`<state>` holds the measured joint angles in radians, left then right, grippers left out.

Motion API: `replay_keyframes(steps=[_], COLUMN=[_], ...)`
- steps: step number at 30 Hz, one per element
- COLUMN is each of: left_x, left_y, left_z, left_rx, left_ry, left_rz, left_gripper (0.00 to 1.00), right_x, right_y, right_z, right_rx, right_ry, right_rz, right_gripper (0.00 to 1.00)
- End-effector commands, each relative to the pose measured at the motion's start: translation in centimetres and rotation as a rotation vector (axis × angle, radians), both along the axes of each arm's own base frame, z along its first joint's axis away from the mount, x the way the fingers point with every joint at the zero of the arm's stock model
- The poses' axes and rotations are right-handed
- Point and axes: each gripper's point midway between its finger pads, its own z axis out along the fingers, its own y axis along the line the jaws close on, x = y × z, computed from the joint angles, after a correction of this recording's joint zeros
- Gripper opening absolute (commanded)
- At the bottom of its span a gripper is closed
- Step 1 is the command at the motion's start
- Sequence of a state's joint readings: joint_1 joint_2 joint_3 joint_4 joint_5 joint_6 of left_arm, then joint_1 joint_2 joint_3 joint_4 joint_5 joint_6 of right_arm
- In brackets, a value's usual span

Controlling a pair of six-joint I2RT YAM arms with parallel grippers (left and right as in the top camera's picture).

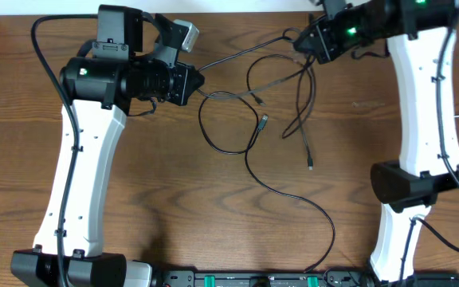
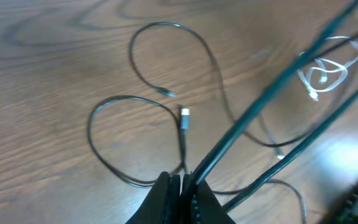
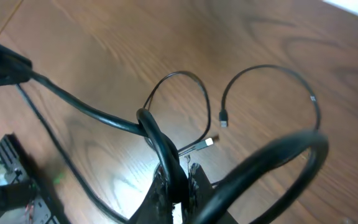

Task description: Untangle cables

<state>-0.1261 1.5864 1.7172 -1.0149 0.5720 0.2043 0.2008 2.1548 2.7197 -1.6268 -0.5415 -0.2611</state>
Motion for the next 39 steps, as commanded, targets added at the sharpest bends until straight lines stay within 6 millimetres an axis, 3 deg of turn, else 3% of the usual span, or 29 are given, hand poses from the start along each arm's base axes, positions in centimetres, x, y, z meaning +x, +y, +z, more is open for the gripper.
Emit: replay_keyframes(steps=[1, 10, 12, 21, 27, 30, 32, 36, 39], left_x=[1.7, 3.1, 3.2, 3.3, 3.0, 2.8, 2.6, 1.9, 1.4], left_y=[4.8, 10.4, 11.5, 12.5, 10.0, 8.3, 6.9, 3.5, 1.8], left_z=[-2.0, -4.1, -4.2, -4.1, -4.0, -4.0, -4.0, -4.1, -4.0], left_rx=[0.192, 0.299, 0.276, 0.232, 0.192, 0.195, 0.199, 0.214, 0.218], left_ry=[0.022, 0.079, 0.094, 0.106, 0.113, 0.111, 0.107, 0.093, 0.084], left_rz=[0.197, 0.391, 0.419, 0.451, 0.383, 0.339, 0.301, 0.212, 0.165], left_gripper=[0.07, 0.07, 0.07, 0.08, 0.07, 0.07, 0.07, 0.07, 0.08], right_x=[0.9, 0.6, 0.4, 0.3, 0.0, -0.2, -0.5, -1.1, -1.4], right_y=[-6.5, -11.8, -12.2, -12.0, -10.2, -8.7, -7.4, -4.5, -3.5], right_z=[2.0, 2.8, 3.0, 3.2, 3.2, 3.2, 3.4, 3.7, 3.7], right_rx=[-0.104, -0.066, -0.049, -0.039, -0.042, -0.042, -0.038, -0.013, -0.012], right_ry=[-0.069, -0.045, -0.047, -0.053, -0.057, -0.065, -0.078, -0.1, -0.101], right_rz=[-0.213, -0.321, -0.31, -0.302, -0.252, -0.213, -0.161, -0.07, -0.043], right_gripper=[0.02, 0.02, 0.02, 0.01, 0.04, 0.19, 0.37, 0.5, 0.52])
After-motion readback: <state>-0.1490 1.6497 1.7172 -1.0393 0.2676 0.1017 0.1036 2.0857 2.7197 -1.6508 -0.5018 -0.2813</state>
